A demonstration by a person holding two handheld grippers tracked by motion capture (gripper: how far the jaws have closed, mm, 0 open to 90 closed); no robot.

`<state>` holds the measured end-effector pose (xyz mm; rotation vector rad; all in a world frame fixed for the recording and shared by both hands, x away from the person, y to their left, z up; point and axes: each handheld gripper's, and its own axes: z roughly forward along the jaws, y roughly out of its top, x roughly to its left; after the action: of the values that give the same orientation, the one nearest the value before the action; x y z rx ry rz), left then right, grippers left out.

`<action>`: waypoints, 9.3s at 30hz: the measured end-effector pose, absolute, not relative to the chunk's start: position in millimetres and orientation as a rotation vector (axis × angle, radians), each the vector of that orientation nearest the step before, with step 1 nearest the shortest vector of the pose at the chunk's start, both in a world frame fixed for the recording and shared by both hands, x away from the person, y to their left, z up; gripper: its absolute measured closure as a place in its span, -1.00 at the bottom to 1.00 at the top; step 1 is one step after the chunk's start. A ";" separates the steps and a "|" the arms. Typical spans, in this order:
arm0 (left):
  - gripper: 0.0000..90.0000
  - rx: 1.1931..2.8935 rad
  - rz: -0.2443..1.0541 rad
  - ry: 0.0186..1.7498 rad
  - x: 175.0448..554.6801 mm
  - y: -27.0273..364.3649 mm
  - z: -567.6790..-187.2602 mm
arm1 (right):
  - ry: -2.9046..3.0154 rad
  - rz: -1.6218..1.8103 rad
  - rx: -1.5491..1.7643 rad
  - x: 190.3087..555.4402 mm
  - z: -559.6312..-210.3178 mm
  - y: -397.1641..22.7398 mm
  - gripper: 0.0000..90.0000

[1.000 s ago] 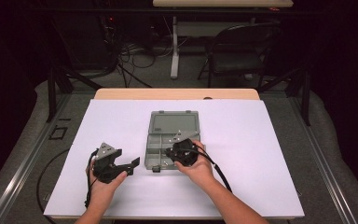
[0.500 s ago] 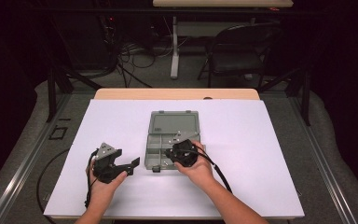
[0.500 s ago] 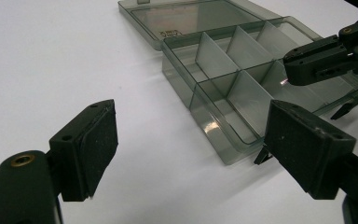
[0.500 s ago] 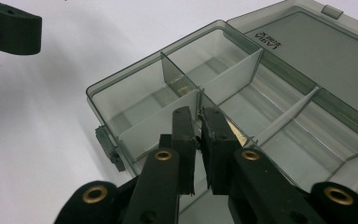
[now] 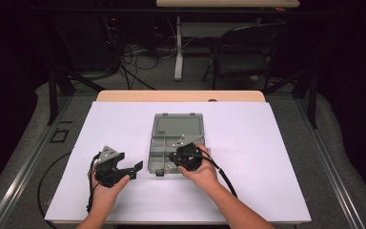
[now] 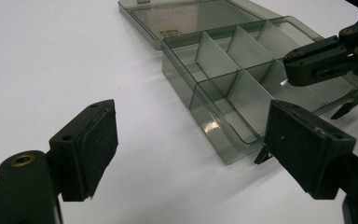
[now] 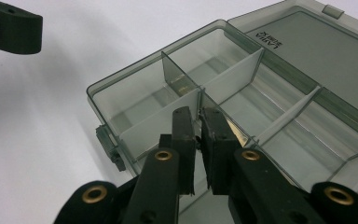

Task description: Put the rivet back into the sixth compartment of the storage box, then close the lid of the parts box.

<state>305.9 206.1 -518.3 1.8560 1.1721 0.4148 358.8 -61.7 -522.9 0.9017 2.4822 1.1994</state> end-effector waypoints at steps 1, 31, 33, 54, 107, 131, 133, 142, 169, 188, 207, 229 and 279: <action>-0.62 1.855 0.415 1.173 305.8 206.1 -518.2 | 2.483 1.201 0.902 358.7 -523.0 -61.6 0.87; -0.62 1.844 0.406 1.183 305.9 208.4 -518.9 | 2.481 1.265 0.910 356.2 -530.8 -48.8 0.29; -0.62 1.843 0.406 1.186 305.6 208.6 -518.9 | 2.477 1.275 0.905 355.5 -529.8 -48.3 0.29; -0.63 1.854 0.371 1.202 308.9 206.7 -522.1 | 2.474 1.299 0.870 350.0 -521.3 -50.6 0.11; -0.32 1.822 0.370 1.226 310.5 214.7 -512.3 | 2.294 1.232 0.950 334.8 -504.5 -151.1 -0.11; -0.27 1.894 0.371 1.205 359.2 190.4 -490.2 | 2.308 1.117 1.036 361.0 -495.9 -174.0 0.01; -0.26 1.893 0.351 1.210 362.4 189.4 -488.2 | 2.307 1.111 1.053 363.0 -494.3 -175.2 0.02; -0.23 1.899 0.354 1.213 375.0 188.2 -478.9 | 2.288 1.071 1.059 375.8 -477.7 -177.5 0.06; -0.23 1.884 0.352 1.230 413.5 185.2 -462.9 | 2.234 0.963 1.166 416.5 -457.0 -177.2 0.03; -0.09 1.904 0.383 1.250 440.2 178.8 -467.7 | 2.237 0.899 1.206 452.7 -462.4 -151.1 0.06; 0.05 1.880 0.311 1.277 448.0 176.7 -483.1 | 2.232 0.868 1.328 490.7 -494.8 -141.7 0.07; 0.43 1.914 0.229 1.322 434.5 173.8 -498.0 | 2.258 0.876 1.350 492.0 -503.9 -139.7 0.14; 0.87 1.983 0.122 1.386 428.0 163.2 -519.9 | 2.287 0.901 1.426 490.0 -521.3 -138.8 0.20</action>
<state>428.0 163.2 -519.9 1.9835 1.3856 0.1218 490.0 -138.8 -521.3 1.4263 2.2873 0.9010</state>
